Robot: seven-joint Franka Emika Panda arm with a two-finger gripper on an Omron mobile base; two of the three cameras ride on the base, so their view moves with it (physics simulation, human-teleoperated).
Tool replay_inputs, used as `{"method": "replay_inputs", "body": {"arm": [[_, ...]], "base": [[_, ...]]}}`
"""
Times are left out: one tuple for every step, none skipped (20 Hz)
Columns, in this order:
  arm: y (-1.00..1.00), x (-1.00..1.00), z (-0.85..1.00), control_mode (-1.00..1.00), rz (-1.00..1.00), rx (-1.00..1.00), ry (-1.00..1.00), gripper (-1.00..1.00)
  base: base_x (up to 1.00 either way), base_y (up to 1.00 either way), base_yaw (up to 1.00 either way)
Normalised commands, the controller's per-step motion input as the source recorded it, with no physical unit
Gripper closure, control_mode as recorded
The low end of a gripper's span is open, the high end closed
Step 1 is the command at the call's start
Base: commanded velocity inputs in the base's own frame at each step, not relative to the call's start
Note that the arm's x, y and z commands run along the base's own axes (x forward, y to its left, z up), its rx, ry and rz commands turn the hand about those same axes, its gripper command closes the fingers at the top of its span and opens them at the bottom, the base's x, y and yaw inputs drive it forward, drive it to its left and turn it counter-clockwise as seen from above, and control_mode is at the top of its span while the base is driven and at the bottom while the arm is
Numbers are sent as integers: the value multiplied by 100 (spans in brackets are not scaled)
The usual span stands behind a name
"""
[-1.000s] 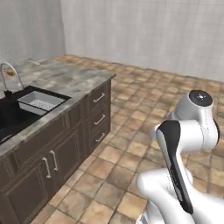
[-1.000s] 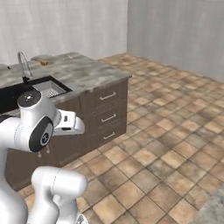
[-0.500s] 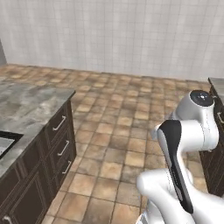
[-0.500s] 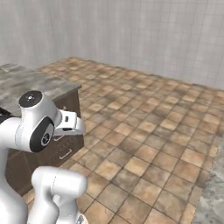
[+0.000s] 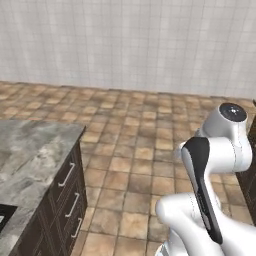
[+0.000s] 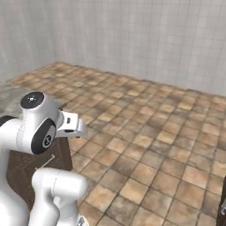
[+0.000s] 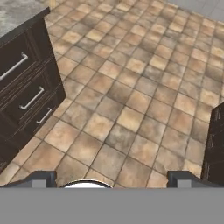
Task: Pick up the metallic utensils from the counter and place them in the open drawer. Make sure not to pick up any wooden utensils.
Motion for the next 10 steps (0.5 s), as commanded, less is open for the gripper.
{"method": "replay_inputs", "body": {"arm": [[0, 0, 0, 100, 0, 0, 0, -100], [0, 0, 0, 100, 0, 0, 0, -100], [0, 0, 0, 100, 0, 0, 0, -100], [0, 0, 0, 100, 0, 0, 0, -100], [0, 0, 0, 100, 0, 0, 0, -100], [0, 0, 0, 100, 0, 0, 0, -100], [0, 0, 0, 100, 0, 0, 0, -100], [0, 0, 0, 100, 0, 0, 0, -100], [0, 0, 0, 100, 0, 0, 0, -100], [0, 0, 0, 100, 0, 0, 0, -100]], "base": [[100, 4, 0], [100, 0, 0], [100, -9, 0], [100, -40, 0], [100, -44, 0], [100, -53, 0], [100, -61, 4], [100, -49, 14], [100, -37, 33], [100, -23, 49]]}}
